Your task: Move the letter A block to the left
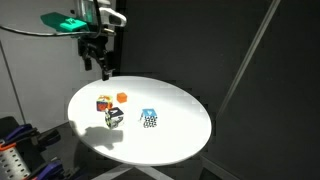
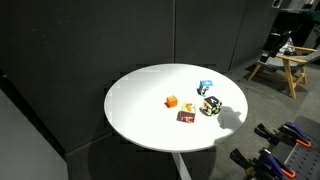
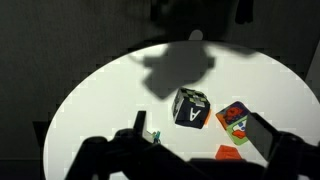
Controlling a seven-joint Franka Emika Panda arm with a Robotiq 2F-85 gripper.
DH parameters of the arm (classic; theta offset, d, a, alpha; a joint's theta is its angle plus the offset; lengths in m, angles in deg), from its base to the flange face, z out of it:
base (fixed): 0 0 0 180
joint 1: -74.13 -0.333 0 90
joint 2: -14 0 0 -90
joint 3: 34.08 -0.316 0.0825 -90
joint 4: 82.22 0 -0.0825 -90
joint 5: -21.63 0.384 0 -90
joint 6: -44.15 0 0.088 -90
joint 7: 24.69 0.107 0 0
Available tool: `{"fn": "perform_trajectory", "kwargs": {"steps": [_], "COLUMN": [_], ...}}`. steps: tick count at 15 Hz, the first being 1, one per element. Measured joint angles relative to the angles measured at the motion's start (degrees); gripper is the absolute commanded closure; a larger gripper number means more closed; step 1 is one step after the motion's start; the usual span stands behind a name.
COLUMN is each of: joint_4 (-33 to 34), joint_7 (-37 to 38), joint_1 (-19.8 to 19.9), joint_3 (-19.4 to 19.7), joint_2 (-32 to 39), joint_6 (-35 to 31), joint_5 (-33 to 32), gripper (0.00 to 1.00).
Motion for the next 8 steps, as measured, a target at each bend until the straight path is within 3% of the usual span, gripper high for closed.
{"fn": "perform_trajectory", "kwargs": {"steps": [8], "joint_4": [1.35], "joint_7": [0.00], "joint_1": [-0.30], "joint_3": [0.00], "joint_2": [-6.16], "joint_6": [11.12], "joint_5": [0.00], "gripper": [0.00]}}
